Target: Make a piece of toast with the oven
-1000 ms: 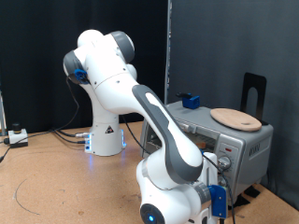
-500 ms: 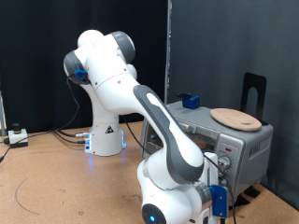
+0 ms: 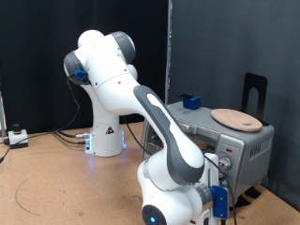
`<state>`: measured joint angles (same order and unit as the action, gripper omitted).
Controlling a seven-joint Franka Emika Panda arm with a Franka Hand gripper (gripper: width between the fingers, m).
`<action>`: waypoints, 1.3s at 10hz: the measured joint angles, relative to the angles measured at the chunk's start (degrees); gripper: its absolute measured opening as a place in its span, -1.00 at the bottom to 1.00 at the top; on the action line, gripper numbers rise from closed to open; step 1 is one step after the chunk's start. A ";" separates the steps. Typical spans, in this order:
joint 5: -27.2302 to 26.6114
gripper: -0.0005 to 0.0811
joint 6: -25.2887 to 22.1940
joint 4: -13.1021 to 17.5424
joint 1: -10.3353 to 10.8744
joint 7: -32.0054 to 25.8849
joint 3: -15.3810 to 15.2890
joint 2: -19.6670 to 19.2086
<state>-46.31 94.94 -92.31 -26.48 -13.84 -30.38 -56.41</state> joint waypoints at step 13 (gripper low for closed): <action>0.66 0.99 -1.40 0.32 -0.12 0.00 0.49 -0.03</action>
<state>-45.65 93.54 -91.99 -26.60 -13.85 -29.90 -56.44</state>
